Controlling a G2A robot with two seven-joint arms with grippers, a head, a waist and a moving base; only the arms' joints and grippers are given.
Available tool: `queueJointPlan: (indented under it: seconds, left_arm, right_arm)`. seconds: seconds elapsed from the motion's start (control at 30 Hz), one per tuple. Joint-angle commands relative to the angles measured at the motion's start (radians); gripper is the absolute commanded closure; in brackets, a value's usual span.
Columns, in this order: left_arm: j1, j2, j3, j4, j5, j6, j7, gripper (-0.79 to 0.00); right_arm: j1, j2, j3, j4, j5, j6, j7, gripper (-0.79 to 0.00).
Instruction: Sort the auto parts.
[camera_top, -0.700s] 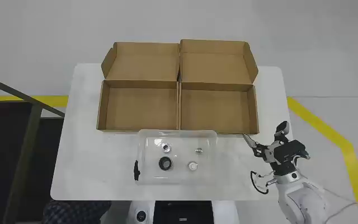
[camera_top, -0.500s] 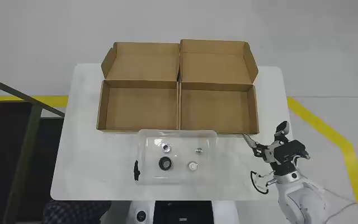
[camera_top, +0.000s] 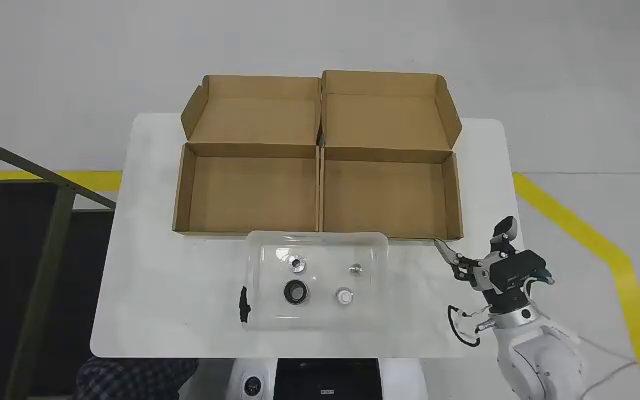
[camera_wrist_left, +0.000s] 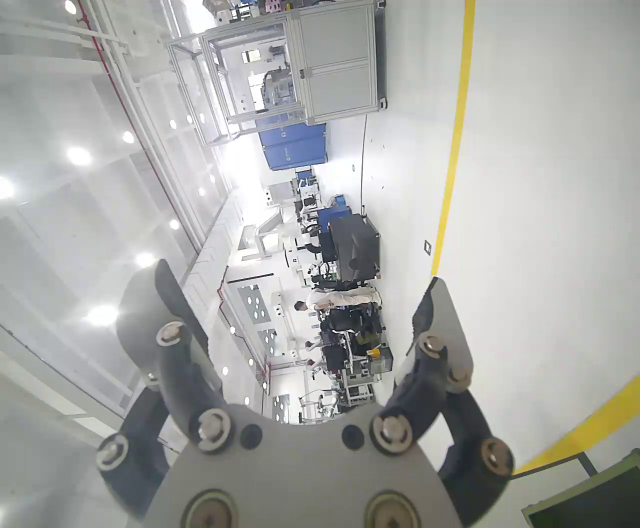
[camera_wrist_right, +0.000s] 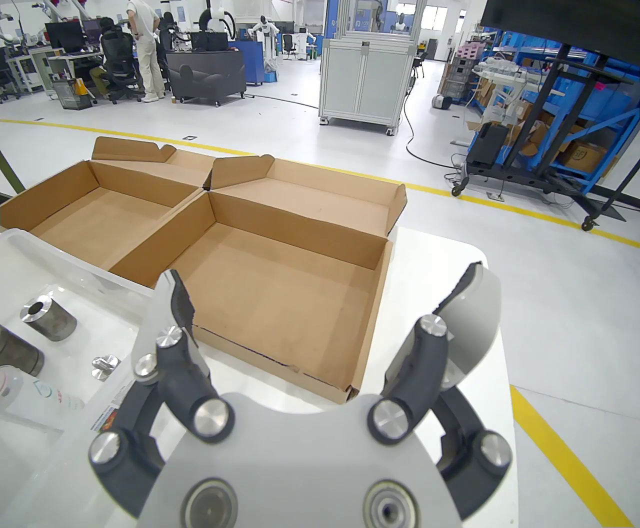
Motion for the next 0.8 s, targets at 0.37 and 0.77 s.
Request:
queueJointPlan:
  seconds: [0.37, 0.77]
  left_arm:
    - [0.0, 0.0, 0.0, 0.0, 0.0, 0.0, 0.0, -0.785]
    - [0.0, 0.0, 0.0, 0.0, 0.0, 0.0, 0.0, -0.785]
  right_arm:
    - [0.053, 0.013, -0.054, -0.049, -0.039, -0.175, 0.147, -0.785]
    - [0.102, 0.03, -0.202, -0.138, -0.132, -0.386, 0.347, -0.785]
